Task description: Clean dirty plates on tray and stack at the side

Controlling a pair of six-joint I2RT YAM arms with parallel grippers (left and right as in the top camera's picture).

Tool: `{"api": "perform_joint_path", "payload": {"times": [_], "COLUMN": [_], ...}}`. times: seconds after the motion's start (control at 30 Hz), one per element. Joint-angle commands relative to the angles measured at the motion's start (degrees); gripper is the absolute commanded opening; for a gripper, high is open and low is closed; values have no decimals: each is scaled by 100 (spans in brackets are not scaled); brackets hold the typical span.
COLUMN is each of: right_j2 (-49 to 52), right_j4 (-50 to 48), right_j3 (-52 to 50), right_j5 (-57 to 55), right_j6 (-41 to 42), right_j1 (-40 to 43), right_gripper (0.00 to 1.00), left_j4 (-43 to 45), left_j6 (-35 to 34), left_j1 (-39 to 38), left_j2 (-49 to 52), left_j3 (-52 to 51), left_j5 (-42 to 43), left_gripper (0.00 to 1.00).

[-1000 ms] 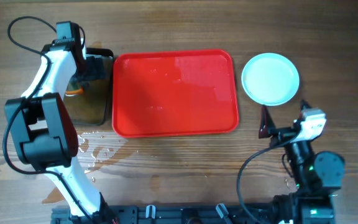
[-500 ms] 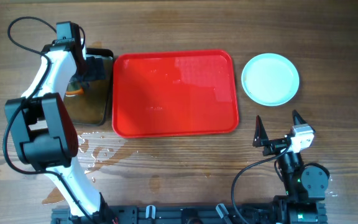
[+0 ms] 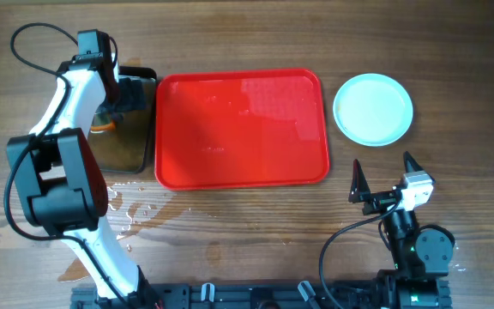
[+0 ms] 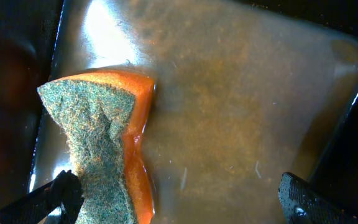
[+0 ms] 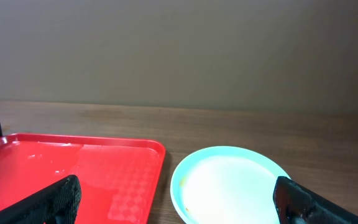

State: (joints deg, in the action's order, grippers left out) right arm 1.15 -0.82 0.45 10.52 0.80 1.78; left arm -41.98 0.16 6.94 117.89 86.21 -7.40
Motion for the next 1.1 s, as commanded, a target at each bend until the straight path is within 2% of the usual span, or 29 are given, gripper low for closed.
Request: {"api": "perform_joint_path", "payload": {"times": [0.0,0.1,0.17,0.23,0.33,0.4,0.57,0.63,0.7,0.73,0.8,0.93,1.07], "right_j2": [-50,-50,-50,-50,-50,-50,-50,-50,-50,-50,-50,-50,-50], "right_j4": [-7,-4,-4,-4,-7,-7,-7,-4,-7,-7,-7,-4,-4], "right_j3": [-15,-15,-15,-15,-15,-15,-15,-15,-15,-15,-15,-15,-15], "right_j5": [116,116,116,116,116,116,116,116,116,116,116,116,114], "right_j6": [76,74,76,76,76,76,74,76,76,74,76,74,79], "right_j1": [33,33,33,33,33,33,33,33,33,33,33,33,33], "right_gripper": [100,100,100,99,100,100,100,100,100,100,100,100,100], "left_j4": [0,63,66,68,-299,-846,-1679,-1178,-352,142,1792,3692,4754], "left_j6": [83,605,614,1075,1274,1285,831,811,627,516,332,33,-245], "left_j1": [-37,-374,-743,-1220,-1770,-2085,-1777,-1316,-1064,-973,-811,-656,-601], "left_j2": [-190,-935,-1635,-2417,-3353,-4129,-5469,-6157,-6730,-7029,-7954,-9119,-9960], "left_j3": [4,4,4,4,4,4,-50,-612,-1427,-1921,-3578,-5742,-7276], "left_j5": [4,-890,-911,-1685,-2238,-2164,-153,503,715,769,986,1255,1252], "left_gripper": [100,100,100,100,100,100,100,100,100,100,100,100,100]}}
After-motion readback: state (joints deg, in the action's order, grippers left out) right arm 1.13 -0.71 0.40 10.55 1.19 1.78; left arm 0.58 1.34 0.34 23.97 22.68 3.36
